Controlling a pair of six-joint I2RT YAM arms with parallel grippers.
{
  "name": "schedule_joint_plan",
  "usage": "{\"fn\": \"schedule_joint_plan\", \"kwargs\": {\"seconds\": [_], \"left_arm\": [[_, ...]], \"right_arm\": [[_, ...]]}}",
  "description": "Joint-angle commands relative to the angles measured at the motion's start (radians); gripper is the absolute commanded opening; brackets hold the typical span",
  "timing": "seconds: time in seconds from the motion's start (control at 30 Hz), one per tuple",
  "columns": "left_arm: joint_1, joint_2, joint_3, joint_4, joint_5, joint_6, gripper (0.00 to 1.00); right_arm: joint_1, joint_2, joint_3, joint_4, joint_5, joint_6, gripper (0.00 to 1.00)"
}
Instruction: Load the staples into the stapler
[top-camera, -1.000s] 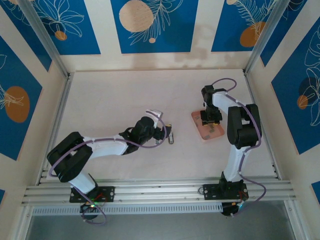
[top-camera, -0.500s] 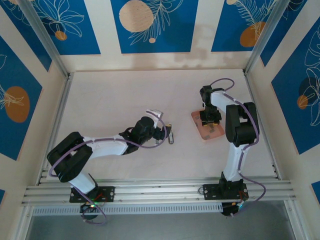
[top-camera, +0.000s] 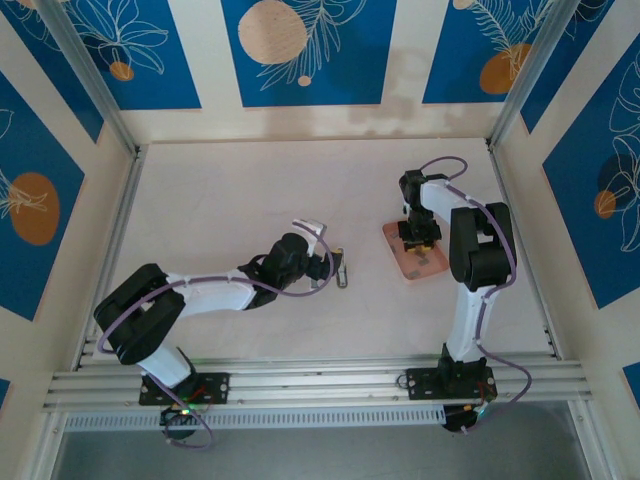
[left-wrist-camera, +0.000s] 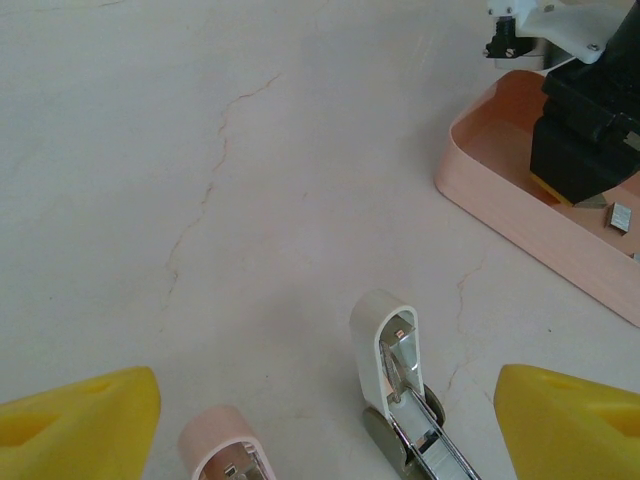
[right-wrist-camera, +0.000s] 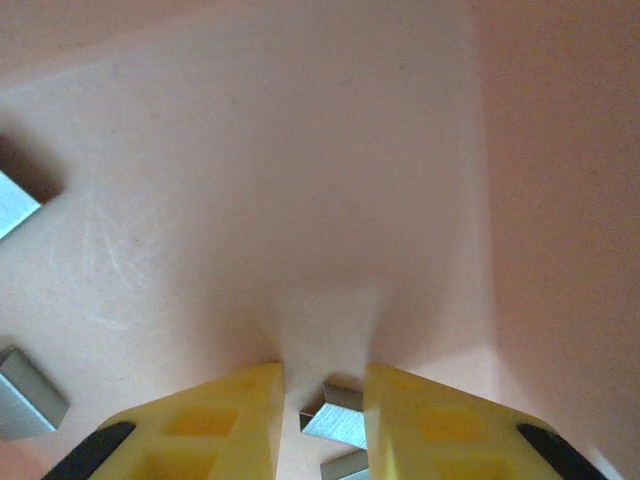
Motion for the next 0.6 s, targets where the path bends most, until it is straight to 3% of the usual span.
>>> {"fn": "schedule_joint_plan", "kwargs": {"seconds": [0.0,0.2,0.57], "left_arm": [[-0.013,-0.011,-0.015,0.035,-0.019,0.019,0.87],[-0.013,-0.013,-0.026,0.045,-0.020,0.019,0.87],[-0.012,-0.024,-0.047,0.053,-0.030,0.025,0.87]], "right_arm": [[0.012,-0.004,0.024,-0.050,-0.025,-0.019,0.28],[0.021,-0.008,0.025,-0.067,-0.010,-0.051,0.42],[0.020,0.041,0.038,-0.098,-0.010,-0.136,0.43]]}}
